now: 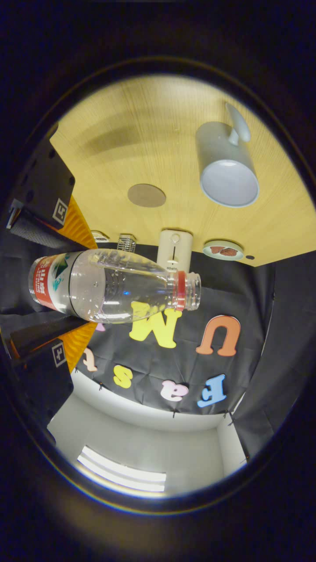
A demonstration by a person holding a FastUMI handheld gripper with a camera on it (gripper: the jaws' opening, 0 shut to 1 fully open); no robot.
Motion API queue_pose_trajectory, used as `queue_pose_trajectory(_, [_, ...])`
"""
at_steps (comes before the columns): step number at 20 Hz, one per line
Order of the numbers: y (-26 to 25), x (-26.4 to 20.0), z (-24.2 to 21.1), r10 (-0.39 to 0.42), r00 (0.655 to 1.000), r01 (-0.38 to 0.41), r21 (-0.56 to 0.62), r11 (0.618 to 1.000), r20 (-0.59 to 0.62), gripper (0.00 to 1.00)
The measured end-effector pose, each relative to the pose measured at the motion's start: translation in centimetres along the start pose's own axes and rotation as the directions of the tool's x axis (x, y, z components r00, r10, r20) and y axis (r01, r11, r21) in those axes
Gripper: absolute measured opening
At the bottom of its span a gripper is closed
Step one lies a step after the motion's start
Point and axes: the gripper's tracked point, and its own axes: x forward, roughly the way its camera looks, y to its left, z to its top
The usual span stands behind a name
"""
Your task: Take the bottle from table, then pour the juice into the cup, finally place the bottle on the coaster
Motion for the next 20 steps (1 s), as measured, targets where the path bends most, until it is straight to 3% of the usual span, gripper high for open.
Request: queue_pose_trajectory(20, [-0.55, -0.03, 0.44, -0.037, 0.999, 0.035, -0.062, 0.997, -0.022, 0.81])
